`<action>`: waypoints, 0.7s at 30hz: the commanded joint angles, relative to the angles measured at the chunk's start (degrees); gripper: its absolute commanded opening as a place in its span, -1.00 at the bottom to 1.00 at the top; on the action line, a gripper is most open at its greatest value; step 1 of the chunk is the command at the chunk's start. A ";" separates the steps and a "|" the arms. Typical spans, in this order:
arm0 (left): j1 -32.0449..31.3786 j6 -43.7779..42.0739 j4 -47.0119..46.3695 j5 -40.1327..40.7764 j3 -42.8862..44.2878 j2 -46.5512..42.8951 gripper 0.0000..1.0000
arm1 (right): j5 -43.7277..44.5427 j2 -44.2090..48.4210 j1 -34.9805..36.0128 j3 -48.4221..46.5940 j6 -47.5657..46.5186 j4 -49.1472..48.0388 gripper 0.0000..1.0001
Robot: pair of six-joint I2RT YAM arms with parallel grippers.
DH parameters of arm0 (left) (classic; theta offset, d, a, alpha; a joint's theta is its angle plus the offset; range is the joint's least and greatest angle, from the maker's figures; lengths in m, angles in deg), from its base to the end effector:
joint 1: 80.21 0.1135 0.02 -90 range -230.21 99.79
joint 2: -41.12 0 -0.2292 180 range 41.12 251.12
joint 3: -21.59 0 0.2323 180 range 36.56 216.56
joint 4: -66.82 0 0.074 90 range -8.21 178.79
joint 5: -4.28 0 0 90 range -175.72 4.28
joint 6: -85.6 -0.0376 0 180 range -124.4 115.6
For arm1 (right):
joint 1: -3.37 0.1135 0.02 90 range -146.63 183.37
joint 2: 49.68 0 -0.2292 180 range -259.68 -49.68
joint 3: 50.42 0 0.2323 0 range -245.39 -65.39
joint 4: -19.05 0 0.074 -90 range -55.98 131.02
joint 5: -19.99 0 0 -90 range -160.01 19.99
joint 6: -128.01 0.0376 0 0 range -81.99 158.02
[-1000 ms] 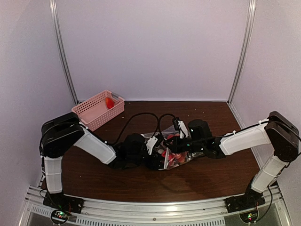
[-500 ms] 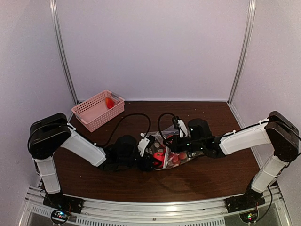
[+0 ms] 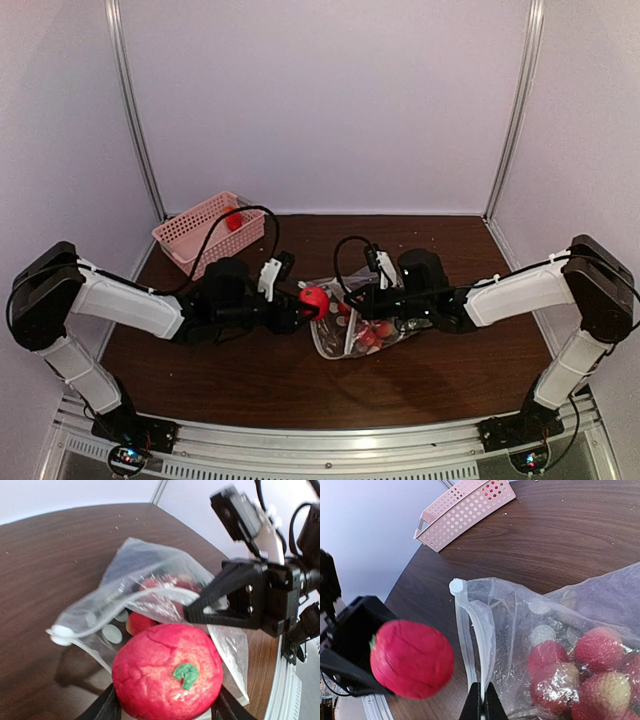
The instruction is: Open the zip-top bag and remove the fake food
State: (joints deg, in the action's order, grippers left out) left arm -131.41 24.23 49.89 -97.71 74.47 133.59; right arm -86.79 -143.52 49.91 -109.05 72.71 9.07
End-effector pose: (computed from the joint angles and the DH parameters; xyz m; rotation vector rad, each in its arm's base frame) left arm 0.1889 -0.2474 0.1518 0.5620 2.0562 -1.0802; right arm 0.2154 0.2431 0.1614 -0.4304 2.1608 1.1514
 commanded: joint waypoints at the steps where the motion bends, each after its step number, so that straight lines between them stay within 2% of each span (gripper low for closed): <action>1: 6.54 -2.04 3.47 -2.46 0.41 -6.24 -0.35 | -0.41 -0.77 -0.40 -1.19 -0.58 -0.74 -1.00; 11: 25.66 -3.16 12.02 -7.45 8.74 -9.86 -0.32 | -0.81 -0.82 -0.49 -1.25 -1.34 -0.80 -1.00; 15: 32.34 0.19 10.84 -10.73 11.68 -7.31 -0.32 | -0.89 -0.90 -0.57 -1.28 -1.33 -0.94 -1.00; 21: 37.90 2.48 13.49 -8.52 18.68 -1.05 -0.31 | -1.37 -1.14 -0.66 -1.33 -1.32 -0.98 -1.00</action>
State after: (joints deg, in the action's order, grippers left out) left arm -95.85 24.79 61.56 -106.17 88.09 128.21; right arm -87.27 -143.78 49.83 -109.07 72.25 8.89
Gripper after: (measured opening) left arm 0.588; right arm 0.010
